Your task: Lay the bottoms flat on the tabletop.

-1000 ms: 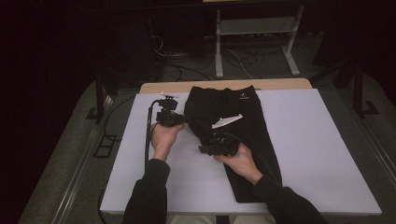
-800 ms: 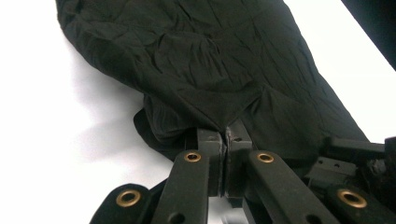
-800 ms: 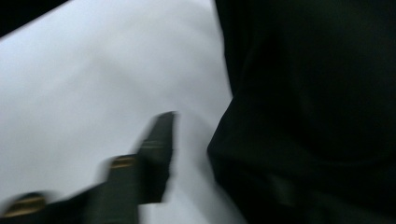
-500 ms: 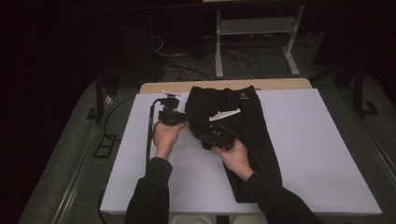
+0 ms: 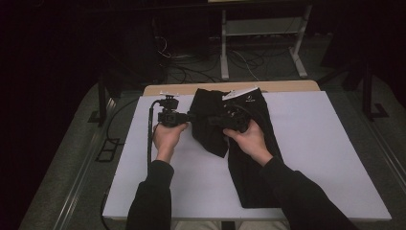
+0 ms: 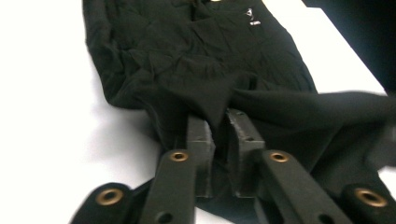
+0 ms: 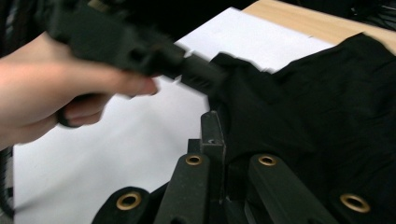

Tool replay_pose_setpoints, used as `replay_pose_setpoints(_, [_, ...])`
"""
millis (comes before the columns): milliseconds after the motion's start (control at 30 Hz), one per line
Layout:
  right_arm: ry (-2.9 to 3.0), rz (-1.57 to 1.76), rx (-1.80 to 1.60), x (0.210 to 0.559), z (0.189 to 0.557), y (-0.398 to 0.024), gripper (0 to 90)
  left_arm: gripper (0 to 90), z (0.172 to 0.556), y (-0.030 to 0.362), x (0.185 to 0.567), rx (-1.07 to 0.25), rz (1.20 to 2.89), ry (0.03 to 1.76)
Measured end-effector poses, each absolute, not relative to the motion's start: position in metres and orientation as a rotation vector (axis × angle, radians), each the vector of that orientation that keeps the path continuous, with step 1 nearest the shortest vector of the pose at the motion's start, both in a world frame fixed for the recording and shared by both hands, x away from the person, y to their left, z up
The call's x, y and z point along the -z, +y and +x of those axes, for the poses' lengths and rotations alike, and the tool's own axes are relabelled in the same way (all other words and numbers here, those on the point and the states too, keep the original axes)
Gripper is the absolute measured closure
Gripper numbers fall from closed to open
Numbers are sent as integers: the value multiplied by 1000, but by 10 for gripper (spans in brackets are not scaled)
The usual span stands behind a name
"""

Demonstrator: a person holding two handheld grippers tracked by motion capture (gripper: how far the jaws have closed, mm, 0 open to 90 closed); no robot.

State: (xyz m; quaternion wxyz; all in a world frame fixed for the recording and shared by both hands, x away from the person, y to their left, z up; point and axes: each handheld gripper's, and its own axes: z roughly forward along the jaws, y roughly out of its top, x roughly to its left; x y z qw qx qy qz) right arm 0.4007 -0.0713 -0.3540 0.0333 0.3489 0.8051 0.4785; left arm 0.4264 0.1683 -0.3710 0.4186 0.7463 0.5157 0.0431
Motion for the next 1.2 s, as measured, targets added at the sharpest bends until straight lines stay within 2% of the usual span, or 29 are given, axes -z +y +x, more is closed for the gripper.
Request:
replay_pose_setpoints(367, [2368, 1289, -1550, 379, 462, -117, 879, 544, 425, 168, 380, -137, 1850, 1282])
replay_pose_setpoints(600, [2244, 1512, -1660, 399, 487, -151, 877, 452, 422, 163, 414, -92, 1849, 1285])
replay_pose_setpoints(867, [2202, 1619, -1610, 413, 490, -176, 873, 438, 422, 142, 452, 26, 1829, 1271])
replay_pose_setpoints(1000, [2215, 1670, -1539, 425, 490, -182, 864, 427, 421, 123, 459, 36, 1852, 1230])
replay_pose_setpoints(1200, [2201, 1769, -1455, 441, 489, -192, 824, 414, 418, 105, 459, -25, 1894, 1188])
